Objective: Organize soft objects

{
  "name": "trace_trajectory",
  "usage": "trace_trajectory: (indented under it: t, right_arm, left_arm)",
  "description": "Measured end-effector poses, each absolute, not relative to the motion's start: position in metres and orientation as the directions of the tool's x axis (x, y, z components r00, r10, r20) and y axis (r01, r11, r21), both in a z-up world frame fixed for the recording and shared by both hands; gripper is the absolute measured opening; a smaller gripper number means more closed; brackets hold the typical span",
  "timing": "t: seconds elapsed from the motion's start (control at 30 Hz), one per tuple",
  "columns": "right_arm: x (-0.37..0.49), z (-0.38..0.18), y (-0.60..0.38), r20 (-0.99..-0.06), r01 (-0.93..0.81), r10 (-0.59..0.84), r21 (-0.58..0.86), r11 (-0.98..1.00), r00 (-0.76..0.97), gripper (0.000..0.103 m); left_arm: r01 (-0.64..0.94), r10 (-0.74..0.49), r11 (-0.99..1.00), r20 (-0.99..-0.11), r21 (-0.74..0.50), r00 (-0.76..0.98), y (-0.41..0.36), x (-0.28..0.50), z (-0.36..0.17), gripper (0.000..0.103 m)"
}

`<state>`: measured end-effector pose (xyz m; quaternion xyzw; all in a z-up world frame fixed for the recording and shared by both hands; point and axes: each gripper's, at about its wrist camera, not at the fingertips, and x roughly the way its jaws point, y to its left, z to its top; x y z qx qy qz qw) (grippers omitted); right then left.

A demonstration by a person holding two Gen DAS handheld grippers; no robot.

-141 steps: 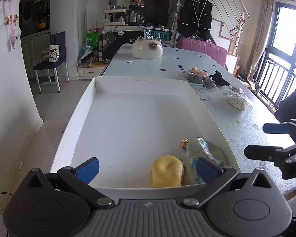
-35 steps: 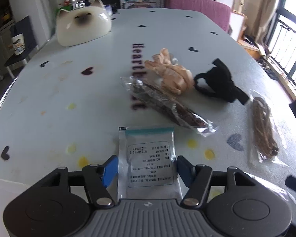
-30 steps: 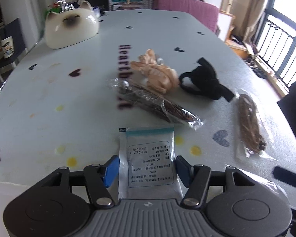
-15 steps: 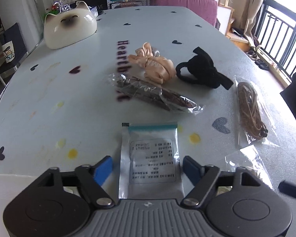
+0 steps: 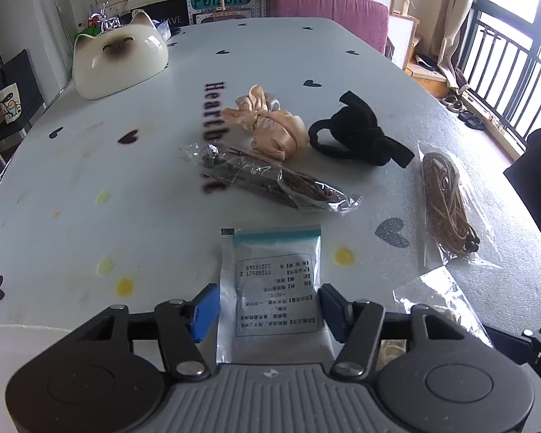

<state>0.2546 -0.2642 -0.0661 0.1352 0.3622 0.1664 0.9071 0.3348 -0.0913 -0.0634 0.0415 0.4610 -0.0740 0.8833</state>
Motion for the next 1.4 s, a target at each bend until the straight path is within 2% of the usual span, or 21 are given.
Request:
trace_trajectory:
  t: [0.13,0.27,0.43,0.87,1.4]
  right_arm:
    - [0.252,-0.069,-0.259,-0.622,-0.204,0.362,0.312,0.928,0.694,0.072]
    - [0.248,-0.067,-0.259,-0.617,-0.212,0.361,0.303,0.929,0.699,0.065]
    - [0.243,-0.064,-0.261,-0.606,-0.209,0.362,0.310,0.928,0.709,0.059]
    - [0.227,-0.050,-0.280,-0.564,-0.176,0.345,0.333,0.926,0.750,0.058]
    - [0.193,-0.013,-0.288,-0.511,-0.141,0.281,0.296,0.945,0.812,0.058]
  left_arm:
    - [0.175,-0.102,0.985,-0.812,0.000,0.574,-0.090,0.332,-0.061,0.054]
    - [0.187,-0.117,0.982,-0.804,-0.007,0.583,-0.091,0.328,-0.056,0.044]
    - [0.193,-0.127,0.981,-0.806,-0.017,0.578,-0.091,0.324,-0.054,0.043]
    - [0.171,-0.151,0.983,-0.799,-0.062,0.582,-0.078,0.315,-0.045,0.042]
    - [0.237,-0.249,0.964,-0.722,-0.121,0.645,-0.062,0.246,0.018,0.042]
